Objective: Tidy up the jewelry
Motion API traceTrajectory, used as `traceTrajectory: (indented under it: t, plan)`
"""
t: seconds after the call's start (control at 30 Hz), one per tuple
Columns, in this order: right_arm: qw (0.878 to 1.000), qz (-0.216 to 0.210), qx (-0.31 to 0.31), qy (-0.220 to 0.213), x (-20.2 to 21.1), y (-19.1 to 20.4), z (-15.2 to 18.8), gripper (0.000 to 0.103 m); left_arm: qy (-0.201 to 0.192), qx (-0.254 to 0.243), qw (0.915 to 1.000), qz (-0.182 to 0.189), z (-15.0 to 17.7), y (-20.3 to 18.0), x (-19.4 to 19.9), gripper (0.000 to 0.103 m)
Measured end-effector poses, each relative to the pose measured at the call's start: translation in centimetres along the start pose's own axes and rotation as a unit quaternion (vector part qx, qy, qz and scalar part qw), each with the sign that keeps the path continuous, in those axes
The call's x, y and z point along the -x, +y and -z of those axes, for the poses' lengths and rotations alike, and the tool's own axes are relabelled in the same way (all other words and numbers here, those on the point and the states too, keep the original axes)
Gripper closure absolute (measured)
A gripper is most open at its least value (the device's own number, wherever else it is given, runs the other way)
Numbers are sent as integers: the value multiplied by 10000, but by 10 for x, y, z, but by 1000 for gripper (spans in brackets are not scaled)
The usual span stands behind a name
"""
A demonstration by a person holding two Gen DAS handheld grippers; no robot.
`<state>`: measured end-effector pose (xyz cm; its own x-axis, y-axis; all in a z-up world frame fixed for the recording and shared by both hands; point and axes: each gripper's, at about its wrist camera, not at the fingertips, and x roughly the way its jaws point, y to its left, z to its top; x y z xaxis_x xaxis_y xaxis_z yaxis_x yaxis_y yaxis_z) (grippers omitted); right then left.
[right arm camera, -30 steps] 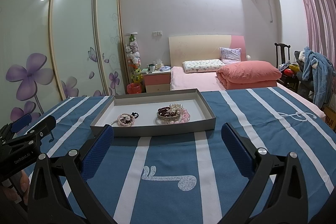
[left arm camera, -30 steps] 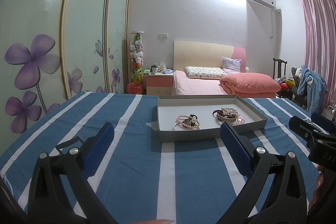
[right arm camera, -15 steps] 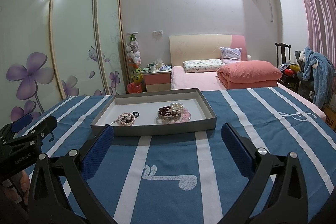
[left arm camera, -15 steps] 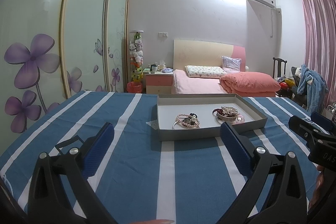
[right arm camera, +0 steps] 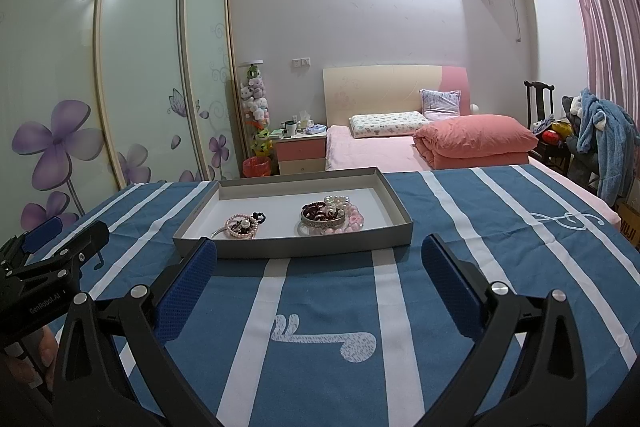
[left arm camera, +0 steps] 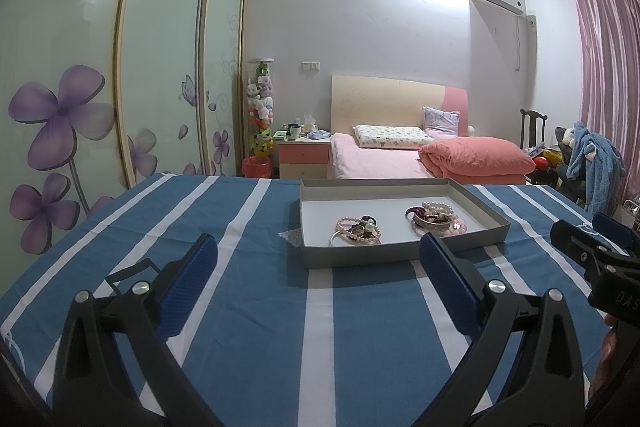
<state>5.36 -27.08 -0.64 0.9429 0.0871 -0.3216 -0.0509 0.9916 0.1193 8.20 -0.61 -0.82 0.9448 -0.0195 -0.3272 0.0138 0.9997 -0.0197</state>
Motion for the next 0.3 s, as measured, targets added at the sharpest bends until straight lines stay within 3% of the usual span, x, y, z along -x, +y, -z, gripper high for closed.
traceTrajectory:
  t: [0.3]
  plan:
    - [10000, 1, 2, -6, 1, 0, 2, 2, 37, 5, 10000, 3, 1, 1, -3, 4]
